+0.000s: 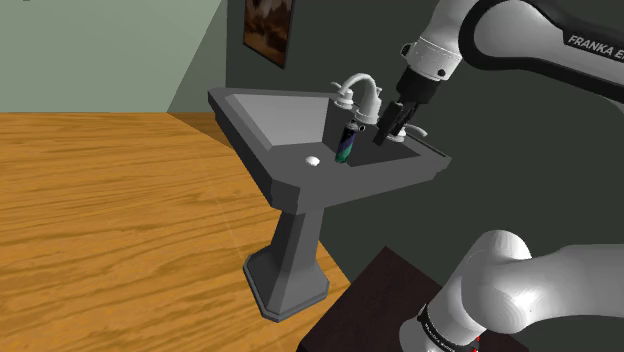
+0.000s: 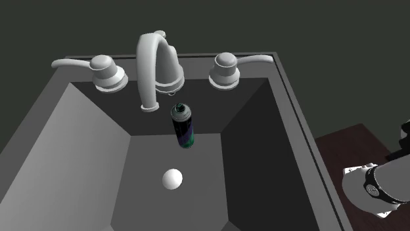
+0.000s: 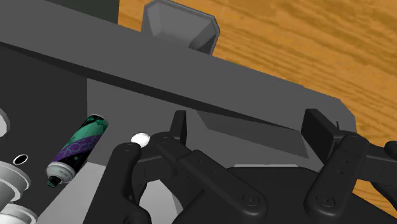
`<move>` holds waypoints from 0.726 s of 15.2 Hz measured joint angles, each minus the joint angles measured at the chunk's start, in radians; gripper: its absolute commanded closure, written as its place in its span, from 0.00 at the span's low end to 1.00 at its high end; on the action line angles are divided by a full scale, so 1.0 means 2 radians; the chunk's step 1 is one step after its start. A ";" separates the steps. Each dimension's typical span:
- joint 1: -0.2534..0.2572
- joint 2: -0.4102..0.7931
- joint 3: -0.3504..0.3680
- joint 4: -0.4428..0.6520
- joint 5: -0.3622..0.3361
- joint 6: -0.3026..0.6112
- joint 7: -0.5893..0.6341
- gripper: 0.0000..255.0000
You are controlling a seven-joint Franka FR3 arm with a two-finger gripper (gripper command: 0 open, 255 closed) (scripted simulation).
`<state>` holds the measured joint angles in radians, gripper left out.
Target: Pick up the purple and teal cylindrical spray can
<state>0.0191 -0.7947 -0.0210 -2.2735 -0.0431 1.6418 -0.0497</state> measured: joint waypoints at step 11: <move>-0.009 0.102 -0.103 0.037 0.003 0.085 -0.091 0.00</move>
<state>0.0020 -0.5897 -0.2274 -2.1986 -0.0380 1.8121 -0.2322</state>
